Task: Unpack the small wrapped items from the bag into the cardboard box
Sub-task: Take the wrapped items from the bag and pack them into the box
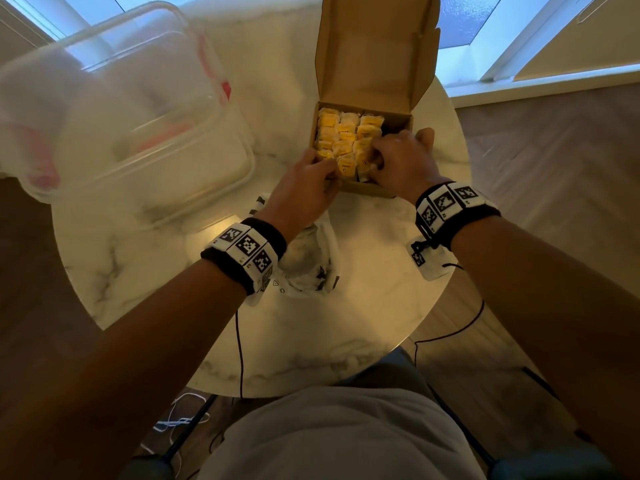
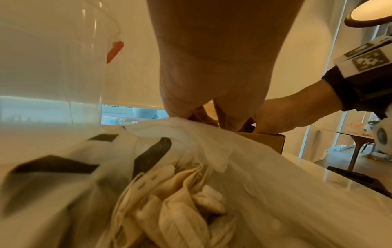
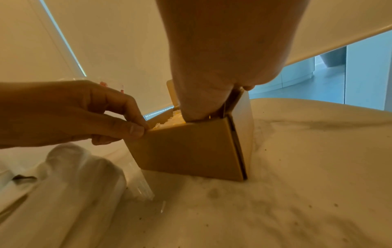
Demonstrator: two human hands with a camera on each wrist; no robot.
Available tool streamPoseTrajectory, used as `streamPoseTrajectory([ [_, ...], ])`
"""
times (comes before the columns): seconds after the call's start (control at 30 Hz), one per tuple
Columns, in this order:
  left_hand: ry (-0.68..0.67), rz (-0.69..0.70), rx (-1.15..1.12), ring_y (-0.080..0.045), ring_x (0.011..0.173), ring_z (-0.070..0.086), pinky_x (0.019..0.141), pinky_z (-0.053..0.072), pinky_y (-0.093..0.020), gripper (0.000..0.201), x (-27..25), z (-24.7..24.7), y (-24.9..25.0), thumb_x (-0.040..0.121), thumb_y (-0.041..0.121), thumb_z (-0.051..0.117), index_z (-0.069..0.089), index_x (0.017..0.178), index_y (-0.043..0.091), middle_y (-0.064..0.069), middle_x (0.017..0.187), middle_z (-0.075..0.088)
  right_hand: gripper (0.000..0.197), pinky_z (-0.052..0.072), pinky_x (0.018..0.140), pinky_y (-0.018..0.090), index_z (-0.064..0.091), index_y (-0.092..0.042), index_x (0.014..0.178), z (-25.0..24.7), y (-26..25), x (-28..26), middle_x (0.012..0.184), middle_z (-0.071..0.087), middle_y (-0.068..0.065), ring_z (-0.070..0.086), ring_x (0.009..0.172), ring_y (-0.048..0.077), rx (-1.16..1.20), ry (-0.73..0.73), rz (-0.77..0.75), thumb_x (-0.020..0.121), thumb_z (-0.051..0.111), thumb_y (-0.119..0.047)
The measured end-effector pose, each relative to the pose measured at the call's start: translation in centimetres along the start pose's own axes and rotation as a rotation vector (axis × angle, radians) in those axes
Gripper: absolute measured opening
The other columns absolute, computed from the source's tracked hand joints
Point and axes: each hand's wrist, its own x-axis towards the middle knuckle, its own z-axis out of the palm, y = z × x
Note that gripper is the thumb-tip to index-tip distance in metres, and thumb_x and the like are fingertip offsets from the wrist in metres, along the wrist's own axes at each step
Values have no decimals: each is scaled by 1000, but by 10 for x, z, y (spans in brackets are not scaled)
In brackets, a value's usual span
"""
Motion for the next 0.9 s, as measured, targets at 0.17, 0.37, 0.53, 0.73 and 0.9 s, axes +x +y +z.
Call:
streamPoseTrajectory([
  [0.17,-2,38,-53,-18,79,62,71,55,-34,15,-5,-12,1,93,21,63,67,107,16,-6,104,55,10,26,88,41,65,-26,92,-12,-3,-9,89,68,-3,58,99,26,34,56,8,83,63,-29],
  [0.37,78,24,-68,0,78,54,71,47,-11,19,-29,-51,-5,94,20,63,63,112,16,-1,106,56,12,40,90,36,67,-26,97,-35,-31,-27,100,67,-5,59,100,22,271,134,-73,86,62,-30],
  [0.53,-34,7,-48,-3,77,56,70,45,-11,18,-74,-72,-20,94,25,66,65,111,21,6,101,58,6,50,76,30,67,-21,92,-26,-80,-61,93,63,-4,58,84,12,558,54,-163,88,64,-18],
  [0.73,-261,-30,68,-17,84,59,76,53,-32,11,-117,-56,-43,93,18,64,67,103,16,-1,100,65,9,48,76,32,69,-21,93,14,-123,-103,93,63,-2,58,86,18,519,-119,-203,87,63,-22],
  [0.9,-353,-16,322,-32,99,57,79,49,-35,25,-121,-42,-48,92,22,62,69,114,13,-11,121,54,8,49,76,35,66,-22,94,26,-138,-121,99,65,2,61,90,24,415,-218,-186,89,60,-22],
])
